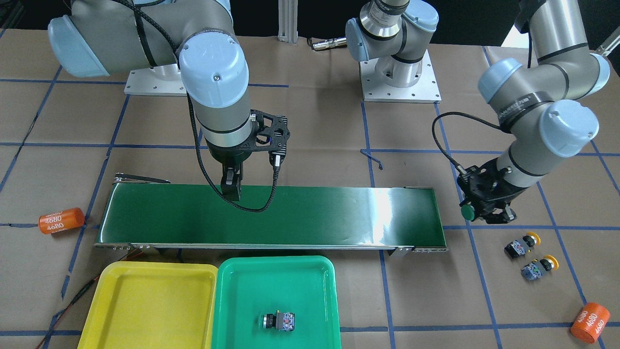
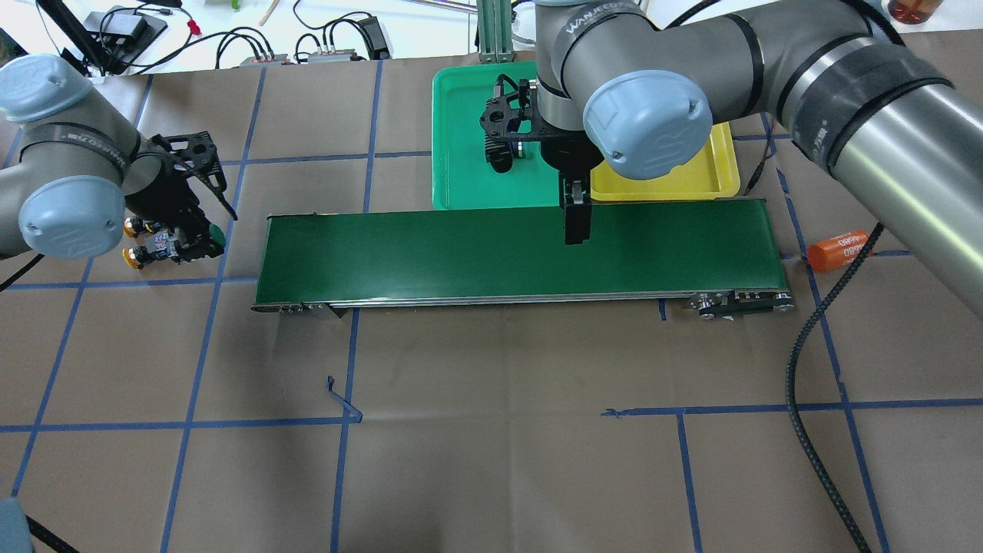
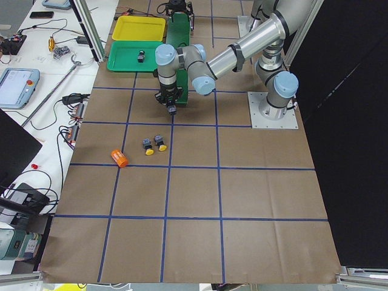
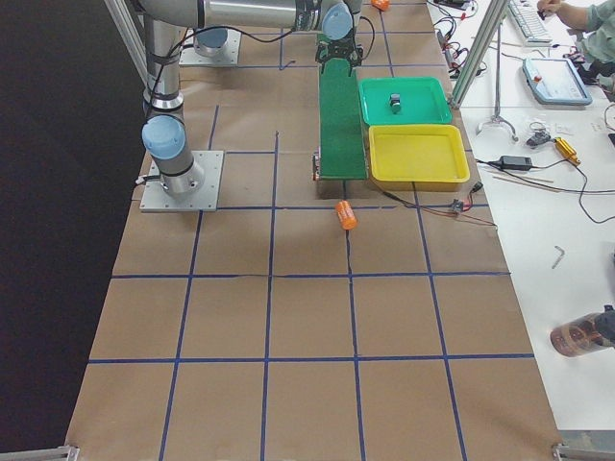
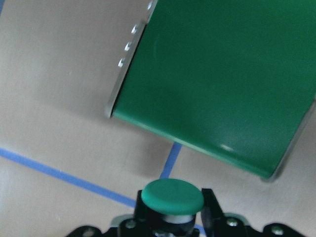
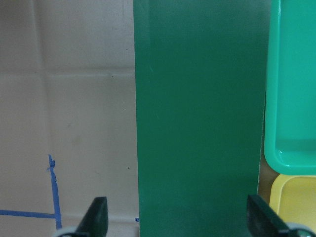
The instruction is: Sort buttons by color to trays
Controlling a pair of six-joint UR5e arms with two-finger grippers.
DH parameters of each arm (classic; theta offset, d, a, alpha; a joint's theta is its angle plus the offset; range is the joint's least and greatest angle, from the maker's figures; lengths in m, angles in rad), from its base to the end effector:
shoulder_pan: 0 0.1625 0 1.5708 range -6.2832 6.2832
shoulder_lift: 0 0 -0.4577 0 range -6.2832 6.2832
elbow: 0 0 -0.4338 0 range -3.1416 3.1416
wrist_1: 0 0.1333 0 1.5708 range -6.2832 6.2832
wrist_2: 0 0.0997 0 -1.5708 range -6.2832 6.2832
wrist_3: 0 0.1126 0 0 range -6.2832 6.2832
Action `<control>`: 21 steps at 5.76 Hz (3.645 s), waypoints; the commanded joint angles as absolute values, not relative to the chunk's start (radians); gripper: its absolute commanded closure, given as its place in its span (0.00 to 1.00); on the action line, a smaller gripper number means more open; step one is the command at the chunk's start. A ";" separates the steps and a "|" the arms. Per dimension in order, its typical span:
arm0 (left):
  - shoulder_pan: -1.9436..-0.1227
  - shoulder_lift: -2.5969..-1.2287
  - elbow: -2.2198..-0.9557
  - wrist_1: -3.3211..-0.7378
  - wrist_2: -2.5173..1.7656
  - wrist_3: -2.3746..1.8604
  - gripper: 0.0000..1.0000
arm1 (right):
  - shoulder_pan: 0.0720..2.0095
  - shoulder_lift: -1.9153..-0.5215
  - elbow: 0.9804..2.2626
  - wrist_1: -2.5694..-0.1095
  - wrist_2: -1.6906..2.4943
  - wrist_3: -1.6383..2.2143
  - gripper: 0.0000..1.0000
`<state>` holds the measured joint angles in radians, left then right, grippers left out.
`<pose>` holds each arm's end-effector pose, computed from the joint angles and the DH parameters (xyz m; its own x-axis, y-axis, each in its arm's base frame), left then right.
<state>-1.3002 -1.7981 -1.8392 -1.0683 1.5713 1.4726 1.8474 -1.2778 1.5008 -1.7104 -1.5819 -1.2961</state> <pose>0.0280 -0.5995 0.2902 -0.3605 0.9327 -0.0068 0.9328 0.3605 -0.0002 0.3032 -0.5846 0.3842 0.0011 -0.9970 -0.0772 -0.9994 -0.0037 0.0333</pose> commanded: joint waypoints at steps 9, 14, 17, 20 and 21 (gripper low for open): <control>-1.197 -1.847 -1.758 -1.051 1.592 1.457 0.02 | 1.842 -1.301 1.591 -1.875 -1.583 -1.269 0.00; -1.046 -2.037 -1.623 -1.048 1.598 1.540 0.02 | 1.845 -1.299 1.597 -1.878 -1.574 -1.252 0.00; -1.012 -2.107 -1.637 -1.032 1.597 1.589 0.02 | 1.851 -1.276 1.594 -1.914 -1.566 -1.180 0.00; -1.012 -2.144 -1.654 -0.974 1.595 1.588 0.02 | 1.904 -1.142 1.591 -2.084 -1.566 -1.031 0.00; -1.012 -2.145 -1.652 -0.974 1.595 1.588 0.03 | 1.905 -1.114 1.595 -2.110 -1.566 -1.031 0.00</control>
<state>-1.0124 -2.1401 -1.6520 -0.9796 1.5954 1.5877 1.9001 -1.1460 1.5922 -2.0813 -1.5662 -1.0395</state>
